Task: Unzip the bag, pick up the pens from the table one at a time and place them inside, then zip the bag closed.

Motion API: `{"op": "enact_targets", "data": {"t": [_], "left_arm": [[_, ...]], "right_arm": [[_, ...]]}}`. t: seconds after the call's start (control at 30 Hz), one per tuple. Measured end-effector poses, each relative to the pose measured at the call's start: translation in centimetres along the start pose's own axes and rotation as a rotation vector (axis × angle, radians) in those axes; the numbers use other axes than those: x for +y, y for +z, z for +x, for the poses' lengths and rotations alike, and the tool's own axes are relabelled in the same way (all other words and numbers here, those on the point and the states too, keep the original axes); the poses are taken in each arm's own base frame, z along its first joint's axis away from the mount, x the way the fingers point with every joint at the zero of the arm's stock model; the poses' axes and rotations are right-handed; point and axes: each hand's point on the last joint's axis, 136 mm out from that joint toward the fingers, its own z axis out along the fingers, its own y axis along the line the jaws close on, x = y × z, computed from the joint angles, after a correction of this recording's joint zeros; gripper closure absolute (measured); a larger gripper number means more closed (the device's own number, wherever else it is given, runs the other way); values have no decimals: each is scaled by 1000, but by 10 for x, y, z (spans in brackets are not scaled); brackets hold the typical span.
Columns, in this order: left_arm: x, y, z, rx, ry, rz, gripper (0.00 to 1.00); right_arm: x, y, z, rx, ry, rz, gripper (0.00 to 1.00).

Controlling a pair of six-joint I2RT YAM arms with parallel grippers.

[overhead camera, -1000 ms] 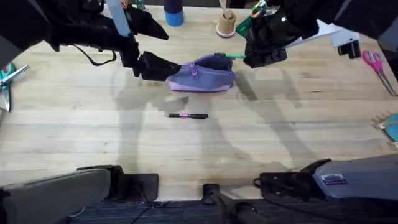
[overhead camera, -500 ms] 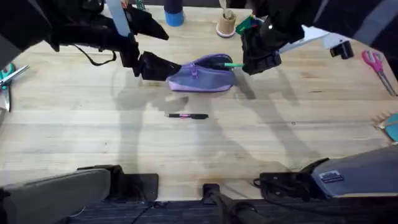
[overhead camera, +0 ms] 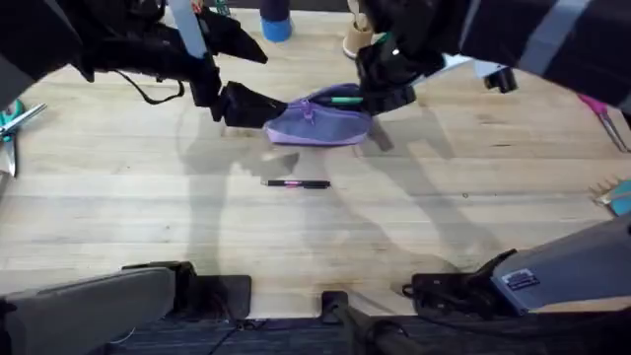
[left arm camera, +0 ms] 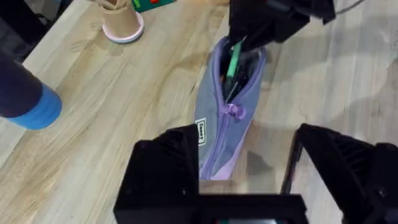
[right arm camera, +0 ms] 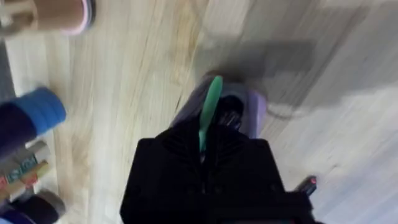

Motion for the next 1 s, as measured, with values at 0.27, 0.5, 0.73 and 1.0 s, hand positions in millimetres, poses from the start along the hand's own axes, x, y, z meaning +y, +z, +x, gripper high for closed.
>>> {"op": "enact_targets", "data": {"t": [0.27, 0.5, 0.73, 1.0], "left_arm": [[0, 0, 0, 0, 0, 0, 8], [0, 0, 0, 0, 0, 0, 7], [0, 0, 0, 0, 0, 0, 7], [0, 0, 0, 0, 0, 0, 6]], "right_arm": [[7, 12, 27, 25, -46, -29, 969], [9, 12, 45, 52, -75, -45, 969], [8, 13, 46, 56, -78, -43, 969], [8, 13, 47, 62, -78, -43, 665]]}}
